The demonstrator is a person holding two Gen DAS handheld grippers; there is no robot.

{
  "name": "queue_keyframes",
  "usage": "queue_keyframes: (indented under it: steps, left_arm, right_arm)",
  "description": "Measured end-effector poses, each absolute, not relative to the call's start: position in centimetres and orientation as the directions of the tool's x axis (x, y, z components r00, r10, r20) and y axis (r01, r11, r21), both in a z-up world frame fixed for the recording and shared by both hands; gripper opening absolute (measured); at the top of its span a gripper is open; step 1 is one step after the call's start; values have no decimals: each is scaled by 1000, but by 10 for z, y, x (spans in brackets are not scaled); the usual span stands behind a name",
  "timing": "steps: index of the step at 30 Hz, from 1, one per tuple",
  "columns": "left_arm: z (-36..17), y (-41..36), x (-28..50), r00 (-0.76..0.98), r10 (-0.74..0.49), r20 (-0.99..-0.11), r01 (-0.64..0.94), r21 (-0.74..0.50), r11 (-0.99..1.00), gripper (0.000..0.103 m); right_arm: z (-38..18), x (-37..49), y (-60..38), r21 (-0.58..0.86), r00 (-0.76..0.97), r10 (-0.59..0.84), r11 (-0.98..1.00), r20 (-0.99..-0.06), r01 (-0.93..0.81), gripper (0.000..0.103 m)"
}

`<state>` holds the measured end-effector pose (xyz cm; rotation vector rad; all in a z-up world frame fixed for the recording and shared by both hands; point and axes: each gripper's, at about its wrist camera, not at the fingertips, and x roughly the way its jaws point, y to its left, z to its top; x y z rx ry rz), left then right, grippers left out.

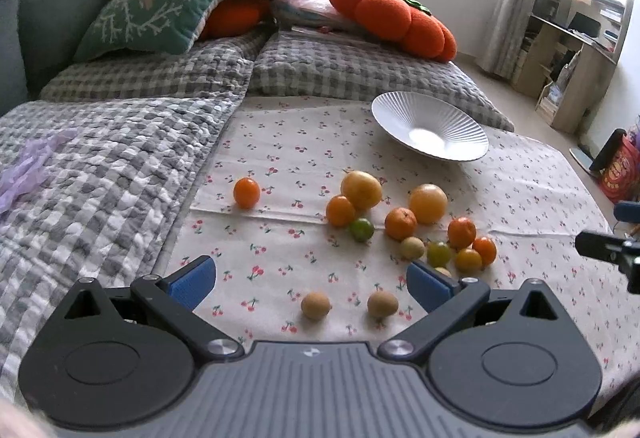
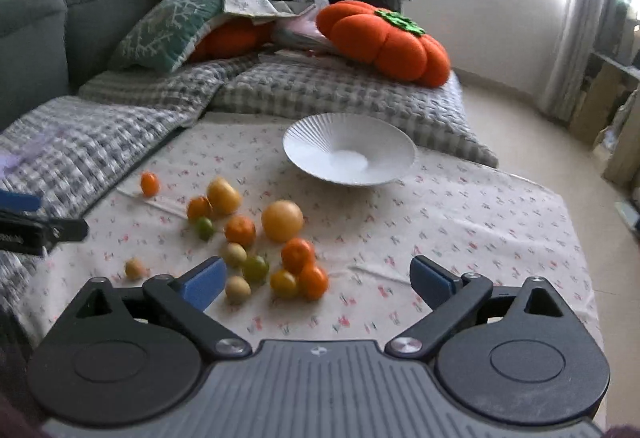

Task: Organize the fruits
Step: 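Move both tools over the scattered fruit toward the large citrus, then grasp a yellow citrus with the left tool while the right tool grasps a large orange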

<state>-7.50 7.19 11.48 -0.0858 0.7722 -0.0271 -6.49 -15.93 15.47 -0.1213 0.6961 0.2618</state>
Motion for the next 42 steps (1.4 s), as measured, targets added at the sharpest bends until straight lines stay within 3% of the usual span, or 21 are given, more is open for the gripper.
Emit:
queue_keyframes:
  steps: [3, 7, 16, 30, 35, 42]
  left_arm:
    - [115, 69, -56, 704, -57, -708, -9, -89, 996, 94]
    - [109, 61, -26, 696, -32, -718, -15, -59, 998, 94]
    - [74, 39, 47, 637, -50, -769, 17, -51, 999, 94]
    - [41, 28, 96, 629, -19, -777, 31, 0, 1000, 94]
    - [34, 26, 102, 630, -52, -775, 65, -14, 998, 88]
    - [22, 20, 108, 625, -79, -777, 121, -4, 993, 67]
  right_arm:
    - [147, -44, -154, -4, 716, 202, 962, -668, -275, 101]
    - [122, -19, -143, 76, 642, 246, 957, -726, -281, 87]
    - [104, 12, -131, 92, 640, 270, 950, -719, -298, 91]
    - [74, 53, -120, 89, 598, 268, 946, -755, -312, 80]
    - [68, 68, -113, 56, 602, 257, 942, -756, -331, 75]
    - [57, 80, -104, 24, 586, 241, 935, -773, -353, 67]
